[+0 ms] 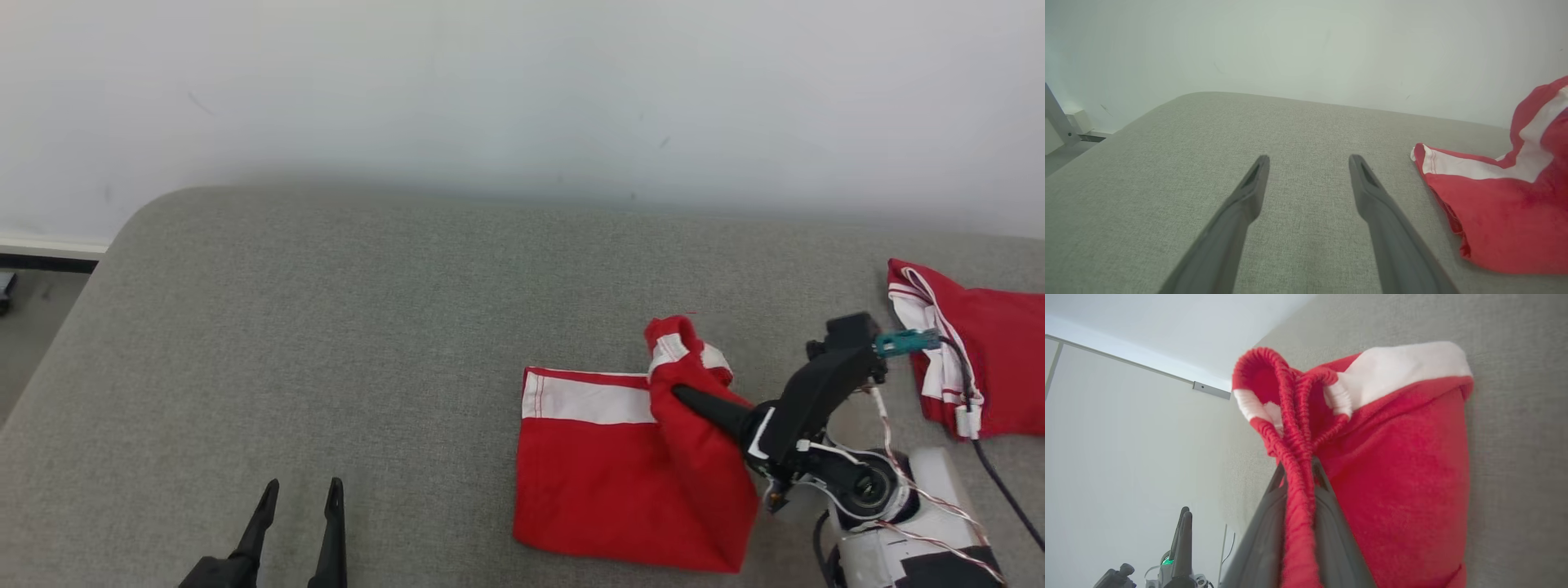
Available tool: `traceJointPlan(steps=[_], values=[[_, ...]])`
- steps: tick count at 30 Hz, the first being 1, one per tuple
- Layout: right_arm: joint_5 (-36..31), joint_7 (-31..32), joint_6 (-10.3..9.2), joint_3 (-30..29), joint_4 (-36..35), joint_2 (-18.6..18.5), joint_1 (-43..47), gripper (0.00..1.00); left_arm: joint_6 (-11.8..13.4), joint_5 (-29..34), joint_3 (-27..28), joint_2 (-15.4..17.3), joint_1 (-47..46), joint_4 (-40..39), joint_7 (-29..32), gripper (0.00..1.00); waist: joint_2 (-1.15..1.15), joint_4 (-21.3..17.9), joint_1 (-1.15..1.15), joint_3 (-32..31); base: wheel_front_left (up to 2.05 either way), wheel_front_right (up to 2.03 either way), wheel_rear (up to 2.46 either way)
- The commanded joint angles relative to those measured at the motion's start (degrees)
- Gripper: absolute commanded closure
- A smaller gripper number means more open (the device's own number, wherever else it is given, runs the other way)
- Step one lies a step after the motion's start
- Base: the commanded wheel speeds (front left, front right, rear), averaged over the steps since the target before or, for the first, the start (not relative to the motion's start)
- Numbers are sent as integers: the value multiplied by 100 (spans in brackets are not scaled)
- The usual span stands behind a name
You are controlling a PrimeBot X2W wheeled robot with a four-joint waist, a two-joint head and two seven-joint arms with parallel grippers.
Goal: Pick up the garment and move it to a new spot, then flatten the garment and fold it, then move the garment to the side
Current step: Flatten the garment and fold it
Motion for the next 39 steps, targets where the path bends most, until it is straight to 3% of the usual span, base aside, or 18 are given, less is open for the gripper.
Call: traceJointPlan(steps=[1,11,28,29,30,31,39], values=[[154,-33,-15,157,145,30,-78,100,4,-24,-39,-11,-34,34,-17,0,0,113,0,2,0,0,0],[389,-870,-15,1250,1461,24,-553,100,4,-119,-238,-12,-72,143,-17,0,0,387,0,28,0,0,0],[810,-2444,-15,2438,3059,27,-1260,99,45,-244,-342,-11,-187,196,-17,0,0,462,0,147,0,0,0],[843,-2479,-15,2565,3061,27,-1281,62,44,-245,-342,-11,-186,205,-17,0,0,461,0,147,0,0,0],[870,-2483,-15,2692,3031,30,-1282,37,44,-244,-341,-11,-181,210,-17,0,0,459,0,142,0,0,0],[897,-2502,-15,2777,3022,29,-1274,0,43,-240,-338,-11,-173,216,-17,0,0,454,0,136,0,0,0],[463,-3346,-15,3025,2586,-88,-1271,0,55,-128,-246,-11,-48,217,-17,0,0,353,0,-1,0,0,0]])
